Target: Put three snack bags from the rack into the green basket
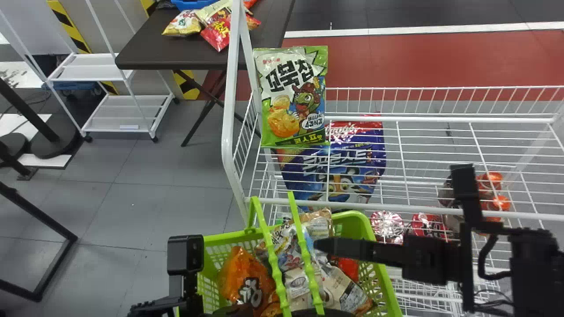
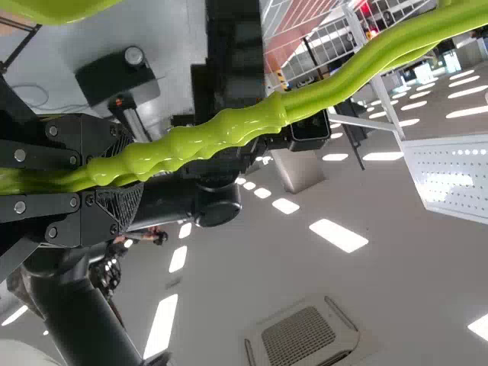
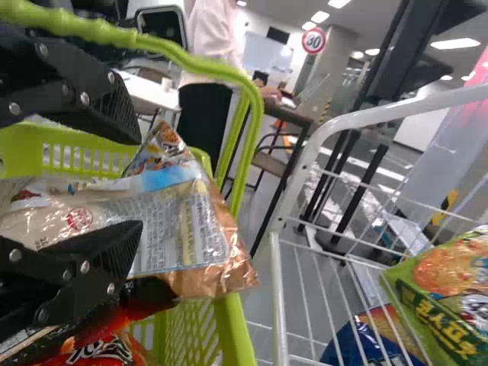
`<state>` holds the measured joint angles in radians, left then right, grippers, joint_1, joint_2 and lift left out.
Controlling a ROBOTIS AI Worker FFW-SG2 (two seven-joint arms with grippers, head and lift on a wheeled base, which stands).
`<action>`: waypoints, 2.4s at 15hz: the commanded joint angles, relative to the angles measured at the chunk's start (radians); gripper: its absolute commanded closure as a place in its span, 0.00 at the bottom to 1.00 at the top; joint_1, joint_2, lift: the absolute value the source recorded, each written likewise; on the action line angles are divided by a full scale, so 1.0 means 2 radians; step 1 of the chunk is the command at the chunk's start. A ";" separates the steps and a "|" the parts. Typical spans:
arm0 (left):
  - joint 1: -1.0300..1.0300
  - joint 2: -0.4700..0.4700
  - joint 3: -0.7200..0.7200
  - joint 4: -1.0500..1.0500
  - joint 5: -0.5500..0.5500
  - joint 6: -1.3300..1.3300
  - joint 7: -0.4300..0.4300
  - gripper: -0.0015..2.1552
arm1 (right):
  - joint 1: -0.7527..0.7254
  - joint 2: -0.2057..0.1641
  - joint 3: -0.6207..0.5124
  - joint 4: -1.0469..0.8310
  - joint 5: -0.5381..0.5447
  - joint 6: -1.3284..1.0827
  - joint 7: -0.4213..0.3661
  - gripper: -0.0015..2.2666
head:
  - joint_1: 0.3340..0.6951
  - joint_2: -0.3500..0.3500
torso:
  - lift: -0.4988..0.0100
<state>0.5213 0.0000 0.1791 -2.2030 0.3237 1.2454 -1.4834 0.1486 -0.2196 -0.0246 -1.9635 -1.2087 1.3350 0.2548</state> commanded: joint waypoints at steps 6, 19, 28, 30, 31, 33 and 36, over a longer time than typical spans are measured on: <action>0.001 -0.001 0.003 0.000 0.002 0.000 -0.003 1.00 | -0.001 -0.034 -0.064 0.013 0.201 -0.188 0.070 0.02 | 1.00 0.43 | 0.98; 0.008 -0.001 0.012 -0.001 0.014 -0.002 -0.018 1.00 | 0.175 0.010 -0.014 0.107 0.407 -0.757 0.005 0.04 | 1.00 0.06 | 0.98; 0.009 -0.001 0.017 0.002 0.019 -0.003 -0.022 1.00 | 0.190 0.028 -0.017 0.098 0.421 -0.755 -0.020 0.04 | 1.00 0.00 | 0.98; 0.009 -0.001 0.016 0.002 0.021 -0.003 -0.022 1.00 | 0.192 0.028 -0.017 0.095 0.427 -0.755 -0.038 0.04 | 1.00 0.00 | 0.98; 0.010 -0.001 0.016 0.002 0.022 -0.005 -0.022 1.00 | 0.193 0.028 -0.017 0.093 0.428 -0.755 -0.040 0.04 | 1.00 0.00 | 0.98; 0.009 -0.001 0.014 0.001 0.022 -0.005 -0.021 1.00 | 0.193 0.028 -0.017 0.091 0.428 -0.755 -0.040 0.04 | 1.00 0.00 | 0.98; 0.009 -0.001 0.014 -0.001 0.022 -0.003 -0.021 1.00 | 0.193 0.028 -0.016 0.091 0.428 -0.754 -0.040 0.04 | 1.00 0.00 | 0.98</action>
<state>0.5400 0.0000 0.2073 -2.2039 0.3681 1.2365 -1.5259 0.5353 -0.1626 -0.0588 -1.7823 -0.3528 -0.1734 0.1748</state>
